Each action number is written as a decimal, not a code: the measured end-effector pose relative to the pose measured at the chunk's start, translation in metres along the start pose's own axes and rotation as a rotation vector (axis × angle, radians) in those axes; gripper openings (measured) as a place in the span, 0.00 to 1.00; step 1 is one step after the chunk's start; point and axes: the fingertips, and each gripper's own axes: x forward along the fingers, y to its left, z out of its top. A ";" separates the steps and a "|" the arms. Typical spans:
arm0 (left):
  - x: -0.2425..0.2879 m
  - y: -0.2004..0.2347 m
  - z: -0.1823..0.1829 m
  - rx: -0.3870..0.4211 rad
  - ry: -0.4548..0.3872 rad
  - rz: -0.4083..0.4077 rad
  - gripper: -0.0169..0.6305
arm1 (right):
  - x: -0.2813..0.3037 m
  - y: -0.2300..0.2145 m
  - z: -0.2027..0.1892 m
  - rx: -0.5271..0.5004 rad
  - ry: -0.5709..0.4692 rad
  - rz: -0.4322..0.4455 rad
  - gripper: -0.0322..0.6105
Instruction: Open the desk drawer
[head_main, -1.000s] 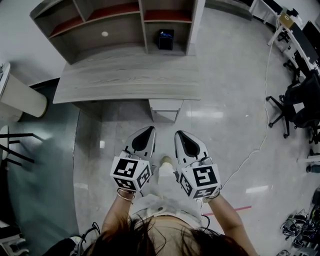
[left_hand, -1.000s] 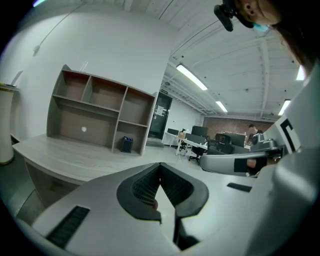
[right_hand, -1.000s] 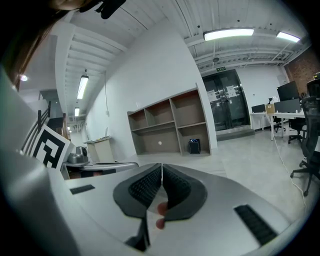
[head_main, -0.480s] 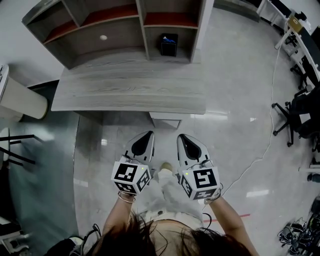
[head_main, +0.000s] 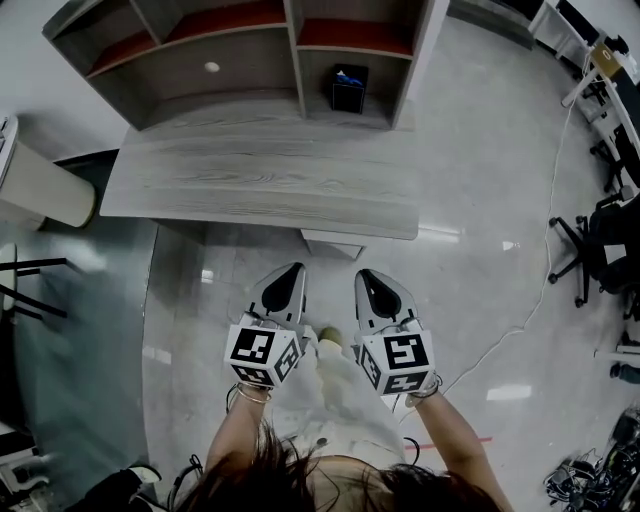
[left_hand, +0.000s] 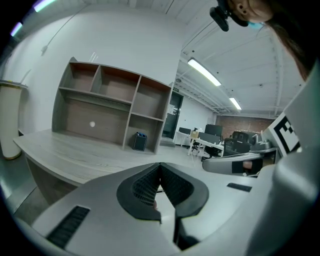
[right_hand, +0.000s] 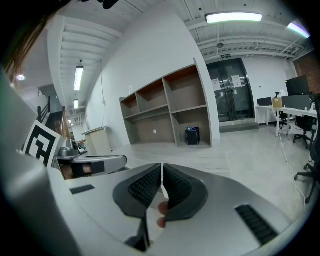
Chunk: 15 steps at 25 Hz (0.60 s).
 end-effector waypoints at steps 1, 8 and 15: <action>0.001 0.002 -0.001 -0.004 0.002 0.003 0.03 | 0.002 -0.001 -0.001 0.003 0.002 -0.002 0.08; 0.018 0.018 -0.015 -0.009 0.012 0.011 0.03 | 0.022 -0.011 -0.013 -0.002 0.030 -0.012 0.08; 0.038 0.036 -0.033 -0.006 0.028 0.021 0.03 | 0.047 -0.022 -0.034 0.009 0.071 -0.037 0.08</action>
